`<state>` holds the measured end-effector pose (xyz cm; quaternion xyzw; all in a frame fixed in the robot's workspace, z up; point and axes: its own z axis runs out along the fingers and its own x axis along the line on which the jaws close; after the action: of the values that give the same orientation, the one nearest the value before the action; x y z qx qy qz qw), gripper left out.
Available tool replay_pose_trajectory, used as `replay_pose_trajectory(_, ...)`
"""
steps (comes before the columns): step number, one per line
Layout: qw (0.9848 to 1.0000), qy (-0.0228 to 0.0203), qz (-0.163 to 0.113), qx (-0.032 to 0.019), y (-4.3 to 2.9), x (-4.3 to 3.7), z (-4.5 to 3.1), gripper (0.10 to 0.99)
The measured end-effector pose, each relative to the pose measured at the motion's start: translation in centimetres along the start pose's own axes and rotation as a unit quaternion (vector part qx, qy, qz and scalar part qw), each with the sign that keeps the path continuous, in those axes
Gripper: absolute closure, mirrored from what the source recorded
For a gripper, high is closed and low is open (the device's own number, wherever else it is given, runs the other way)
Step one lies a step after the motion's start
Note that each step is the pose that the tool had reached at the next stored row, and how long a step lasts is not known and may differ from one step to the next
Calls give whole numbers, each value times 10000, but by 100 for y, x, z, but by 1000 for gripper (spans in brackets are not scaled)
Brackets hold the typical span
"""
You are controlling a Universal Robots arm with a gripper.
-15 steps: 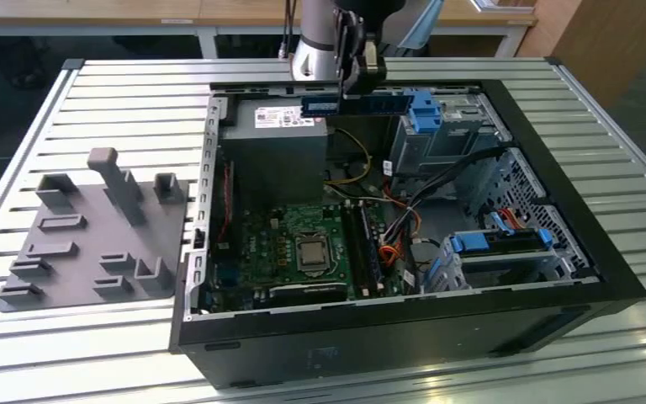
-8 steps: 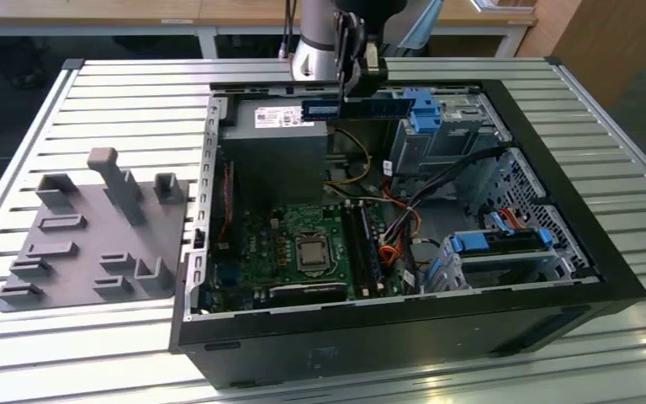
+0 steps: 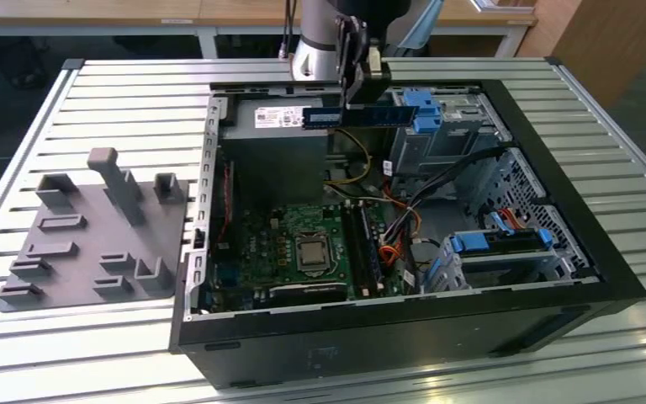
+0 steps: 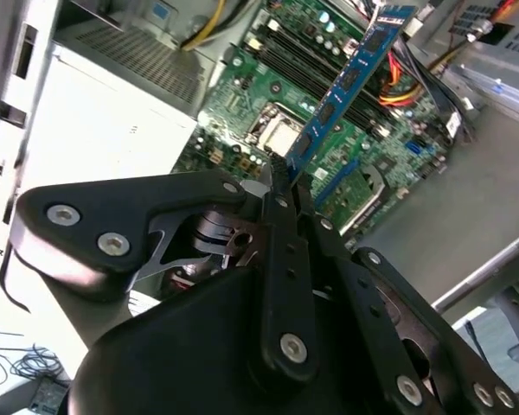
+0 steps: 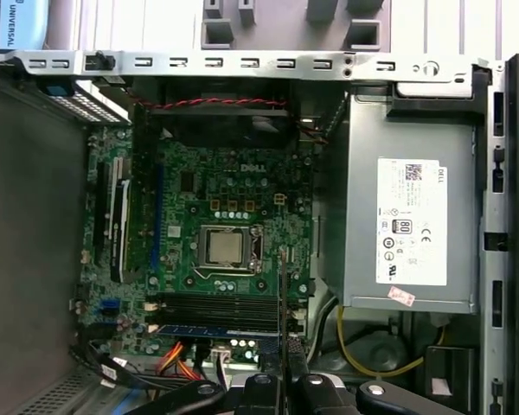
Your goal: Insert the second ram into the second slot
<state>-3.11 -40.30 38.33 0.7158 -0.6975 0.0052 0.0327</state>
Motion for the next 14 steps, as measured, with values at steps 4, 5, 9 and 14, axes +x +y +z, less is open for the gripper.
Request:
replay_pose_trajectory(4, 10000, 95, 3, -3, 1, 51, 3, 945)
replay_pose_trajectory(5, 10000, 94, 3, -3, 1, 71, 8, 945)
replay_pose_trajectory(9, 10000, 77, 3, -2, 3, 156, 25, 945)
replay_pose_trajectory(14, 10000, 9, 0, 0, 6, 281, 41, 945)
